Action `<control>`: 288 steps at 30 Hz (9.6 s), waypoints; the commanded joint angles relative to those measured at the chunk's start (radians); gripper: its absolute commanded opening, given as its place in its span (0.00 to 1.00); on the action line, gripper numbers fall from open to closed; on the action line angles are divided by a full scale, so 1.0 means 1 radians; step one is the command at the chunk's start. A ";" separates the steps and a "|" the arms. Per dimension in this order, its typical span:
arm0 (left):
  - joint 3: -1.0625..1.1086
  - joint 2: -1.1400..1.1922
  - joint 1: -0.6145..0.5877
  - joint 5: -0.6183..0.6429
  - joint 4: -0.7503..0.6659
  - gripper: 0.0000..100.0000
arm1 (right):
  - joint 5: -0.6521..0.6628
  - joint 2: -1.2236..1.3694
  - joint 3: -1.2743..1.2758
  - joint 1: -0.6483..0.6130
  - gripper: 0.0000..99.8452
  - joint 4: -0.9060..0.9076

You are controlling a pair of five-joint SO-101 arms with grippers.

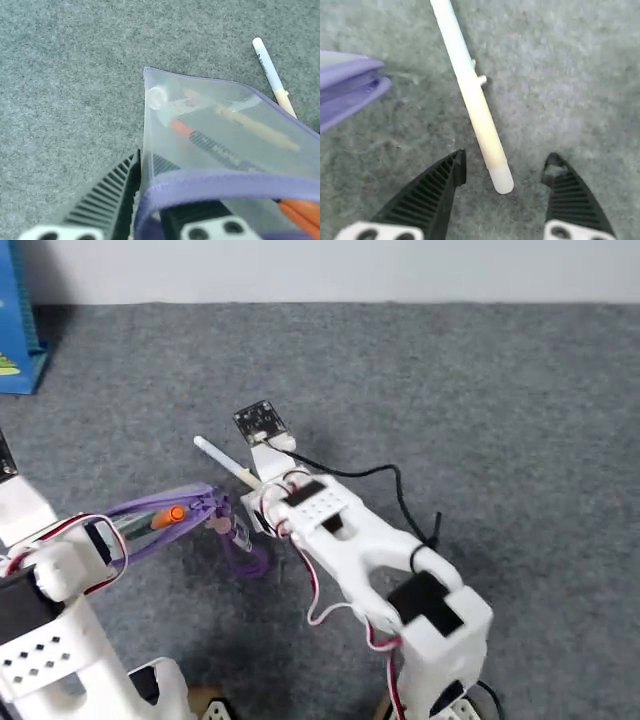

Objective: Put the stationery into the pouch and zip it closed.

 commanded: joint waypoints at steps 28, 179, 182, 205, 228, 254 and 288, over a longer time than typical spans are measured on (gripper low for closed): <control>-0.002 0.005 -0.008 0.008 0.017 0.01 | 0.092 -0.094 -0.210 0.185 0.01 0.894; 0.028 0.005 -0.005 0.008 0.014 0.01 | 0.054 -1.443 0.781 -0.460 0.01 -0.845; 0.028 0.005 -0.008 0.008 0.014 0.01 | 0.054 -1.366 0.775 -0.458 0.01 -0.885; 0.030 0.005 -0.008 0.008 0.015 0.01 | -0.044 -1.322 0.597 -0.398 0.19 -0.668; 0.050 0.005 -0.009 0.008 0.011 0.01 | -0.146 -0.986 0.643 -0.297 0.01 -0.556; 0.050 0.005 -0.009 0.008 0.011 0.01 | -0.144 -1.455 0.460 -0.236 0.24 0.432; 0.051 0.005 -0.008 0.008 0.011 0.01 | -0.196 -0.990 0.672 -0.277 0.20 -0.170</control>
